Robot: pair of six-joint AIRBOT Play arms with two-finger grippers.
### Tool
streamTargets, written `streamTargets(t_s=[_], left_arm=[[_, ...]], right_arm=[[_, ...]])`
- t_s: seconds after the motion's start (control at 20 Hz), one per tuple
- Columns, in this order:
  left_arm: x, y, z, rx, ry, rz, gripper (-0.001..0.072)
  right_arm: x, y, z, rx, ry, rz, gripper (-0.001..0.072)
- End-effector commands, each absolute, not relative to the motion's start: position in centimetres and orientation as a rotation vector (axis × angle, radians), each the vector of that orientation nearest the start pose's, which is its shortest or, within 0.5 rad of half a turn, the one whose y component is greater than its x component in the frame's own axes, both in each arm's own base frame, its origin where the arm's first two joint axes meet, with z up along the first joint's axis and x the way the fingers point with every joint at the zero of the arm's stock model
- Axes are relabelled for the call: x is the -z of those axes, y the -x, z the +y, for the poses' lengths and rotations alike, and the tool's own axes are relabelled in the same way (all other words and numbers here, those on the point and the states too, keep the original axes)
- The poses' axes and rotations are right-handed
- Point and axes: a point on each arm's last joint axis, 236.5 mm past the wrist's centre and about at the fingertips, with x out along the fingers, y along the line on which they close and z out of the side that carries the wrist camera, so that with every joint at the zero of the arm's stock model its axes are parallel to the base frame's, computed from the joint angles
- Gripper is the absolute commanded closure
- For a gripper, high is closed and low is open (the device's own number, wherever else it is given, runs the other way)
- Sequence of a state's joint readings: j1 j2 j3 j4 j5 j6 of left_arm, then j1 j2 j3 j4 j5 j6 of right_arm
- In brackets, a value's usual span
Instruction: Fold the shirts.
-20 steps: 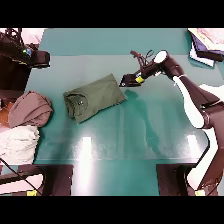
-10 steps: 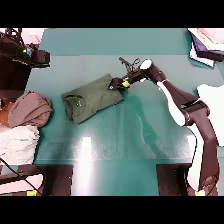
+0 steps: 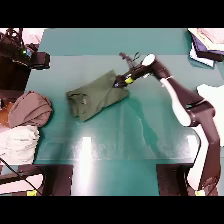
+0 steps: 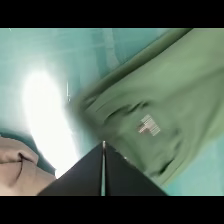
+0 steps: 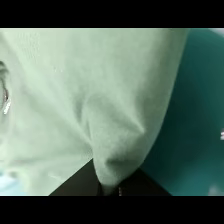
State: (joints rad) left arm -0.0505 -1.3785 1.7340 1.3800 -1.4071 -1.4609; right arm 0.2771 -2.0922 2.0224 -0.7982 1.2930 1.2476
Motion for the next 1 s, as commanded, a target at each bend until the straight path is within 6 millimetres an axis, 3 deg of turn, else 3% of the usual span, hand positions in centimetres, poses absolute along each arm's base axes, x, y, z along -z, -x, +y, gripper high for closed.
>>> streamTargets(t_s=[0.0, 0.1, 0.25, 0.4, 0.6, 0.75, 0.85, 0.95], left_arm=[[-16.4, -43.6, -6.6, 0.267, -0.015, 1.043, 0.0686], [-16.3, -43.4, -6.6, 0.27, -0.019, 1.05, 0.0687], [-16.3, -43.3, -6.6, 0.271, -0.019, 1.054, 0.0686], [-16.3, -43.3, -6.8, 0.275, -0.014, 1.055, 0.0687], [-16.6, -43.0, -8.3, 0.329, 0.034, 1.054, 0.0687], [-17.1, -42.8, -9.9, 0.385, 0.08, 1.046, 0.0687], [-17.1, -42.7, -10.2, 0.397, 0.09, 1.045, 0.0686], [-17.1, -42.6, -10.2, 0.398, 0.09, 1.049, 0.0687]], right_arm=[[-2.9, -51.3, 20.7, -0.714, -0.185, 1.206, 0.0698], [-6.4, -52.4, 13.8, -0.57, -0.216, 1.158, 0.0698], [-11.1, -51.9, 2.2, -0.342, -0.285, 1.09, 0.0698], [-14.2, -49.4, -8.7, -0.115, -0.369, 1.035, 0.0698], [-17.1, -45.1, -20.3, 0.137, -0.482, 0.922, 0.0698], [-17.3, -42.5, -25.3, 0.239, -0.534, 0.889, 0.0697], [-17.8, -42.2, -26.5, 0.25, -0.563, 0.851, 0.0698], [-18.9, -42.6, -26.5, 0.226, -0.594, 0.799, 0.0697]])
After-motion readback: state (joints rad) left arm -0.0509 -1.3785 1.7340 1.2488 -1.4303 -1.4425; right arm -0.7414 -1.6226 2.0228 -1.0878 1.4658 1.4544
